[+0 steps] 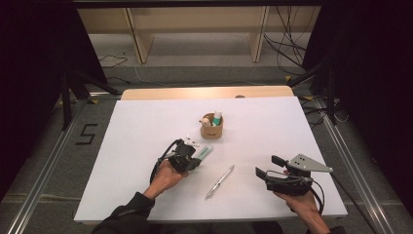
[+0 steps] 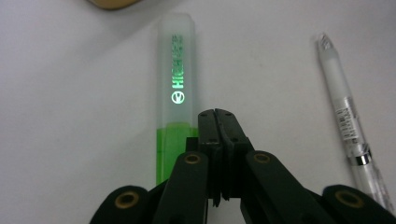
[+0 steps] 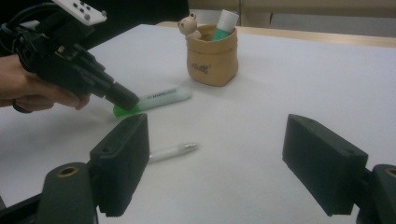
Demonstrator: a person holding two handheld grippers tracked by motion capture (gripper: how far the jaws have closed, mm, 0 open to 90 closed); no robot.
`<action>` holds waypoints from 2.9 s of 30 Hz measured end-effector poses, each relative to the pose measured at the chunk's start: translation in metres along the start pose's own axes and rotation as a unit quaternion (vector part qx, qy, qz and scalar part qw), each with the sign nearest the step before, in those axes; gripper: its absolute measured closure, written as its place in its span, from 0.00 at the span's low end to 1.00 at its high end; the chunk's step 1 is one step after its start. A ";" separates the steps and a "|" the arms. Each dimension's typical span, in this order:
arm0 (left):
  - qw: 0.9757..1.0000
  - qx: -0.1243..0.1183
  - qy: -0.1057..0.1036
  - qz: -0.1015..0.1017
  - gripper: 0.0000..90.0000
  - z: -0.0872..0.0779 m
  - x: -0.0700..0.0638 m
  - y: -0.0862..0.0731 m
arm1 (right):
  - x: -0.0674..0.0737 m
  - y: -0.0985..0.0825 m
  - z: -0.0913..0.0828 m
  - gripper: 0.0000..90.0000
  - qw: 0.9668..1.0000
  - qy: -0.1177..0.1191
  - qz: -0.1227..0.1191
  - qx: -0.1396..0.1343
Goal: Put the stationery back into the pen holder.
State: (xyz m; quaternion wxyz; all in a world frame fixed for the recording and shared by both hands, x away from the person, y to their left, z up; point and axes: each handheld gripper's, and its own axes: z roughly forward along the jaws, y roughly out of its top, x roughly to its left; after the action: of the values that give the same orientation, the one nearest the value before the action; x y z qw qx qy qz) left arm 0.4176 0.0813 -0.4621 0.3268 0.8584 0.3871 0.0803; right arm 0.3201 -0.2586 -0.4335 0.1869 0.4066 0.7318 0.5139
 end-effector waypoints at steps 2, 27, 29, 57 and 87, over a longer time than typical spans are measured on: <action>1.000 0.000 -0.009 -0.001 0.89 -0.005 0.003 0.003 | 0.000 0.000 0.000 0.26 1.000 0.000 -0.001 -0.001; 0.993 0.119 0.021 0.010 0.47 0.017 0.011 0.015 | -0.001 0.000 0.002 0.26 1.000 0.002 0.004 0.004; 0.992 0.121 0.024 0.012 0.50 0.016 0.012 0.015 | -0.001 0.000 0.002 0.26 1.000 0.002 0.004 0.004; 0.991 0.130 0.019 0.032 0.74 0.014 0.012 0.016 | 0.000 0.000 0.002 0.27 1.000 0.002 0.000 0.004; 0.987 0.124 -0.103 0.024 0.74 -0.033 0.002 0.023 | 0.025 0.006 0.007 0.25 0.998 0.031 -0.055 0.002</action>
State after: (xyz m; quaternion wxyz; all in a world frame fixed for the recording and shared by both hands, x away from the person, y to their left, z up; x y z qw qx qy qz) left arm 0.4202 0.0882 -0.4222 0.2543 0.9049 0.3376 -0.0496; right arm 0.3117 -0.2339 -0.4272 0.1908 0.3502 0.7597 0.5137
